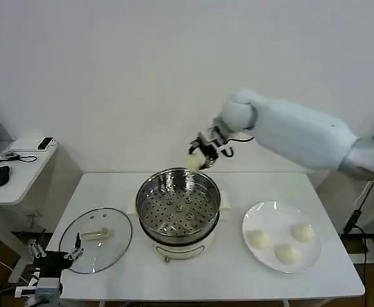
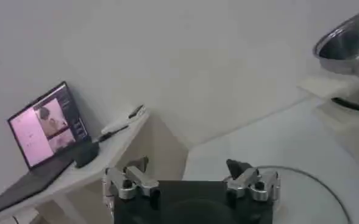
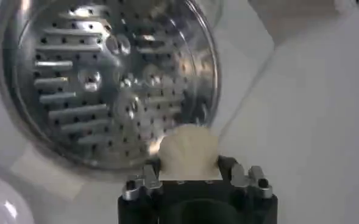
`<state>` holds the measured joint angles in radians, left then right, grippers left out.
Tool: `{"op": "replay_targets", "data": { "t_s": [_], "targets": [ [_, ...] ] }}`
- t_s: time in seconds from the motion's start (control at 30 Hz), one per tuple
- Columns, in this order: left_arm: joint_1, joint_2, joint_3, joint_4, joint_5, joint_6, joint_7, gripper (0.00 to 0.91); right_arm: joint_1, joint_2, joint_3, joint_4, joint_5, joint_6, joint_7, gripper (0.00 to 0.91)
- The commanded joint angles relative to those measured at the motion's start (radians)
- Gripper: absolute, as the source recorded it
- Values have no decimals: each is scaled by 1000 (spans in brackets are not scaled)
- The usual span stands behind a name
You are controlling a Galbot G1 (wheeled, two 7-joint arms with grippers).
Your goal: Take steamed baozi put them in steamer then cover it.
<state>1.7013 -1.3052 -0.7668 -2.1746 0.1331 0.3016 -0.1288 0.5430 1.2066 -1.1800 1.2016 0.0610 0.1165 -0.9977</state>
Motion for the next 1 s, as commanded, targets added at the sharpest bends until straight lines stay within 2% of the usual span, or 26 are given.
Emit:
{"op": "replay_targets", "data": {
  "t_s": [0.03, 0.33, 0.57, 1.0],
  "targets": [
    [1, 0, -3, 4, -3, -1, -1, 907, -8, 99, -43, -13, -107, 137, 16, 635],
    [4, 3, -15, 7, -7, -1, 0, 907, -79, 113, -45, -115, -227, 271, 50, 645],
    [3, 3, -12, 9, -6, -1, 0, 907, -141, 143, -12, -193, -335, 342, 91, 645],
    [3, -4, -13, 10, -7, -2, -1, 907, -181, 182, 10, -261, -430, 398, 128, 645]
  ]
}}
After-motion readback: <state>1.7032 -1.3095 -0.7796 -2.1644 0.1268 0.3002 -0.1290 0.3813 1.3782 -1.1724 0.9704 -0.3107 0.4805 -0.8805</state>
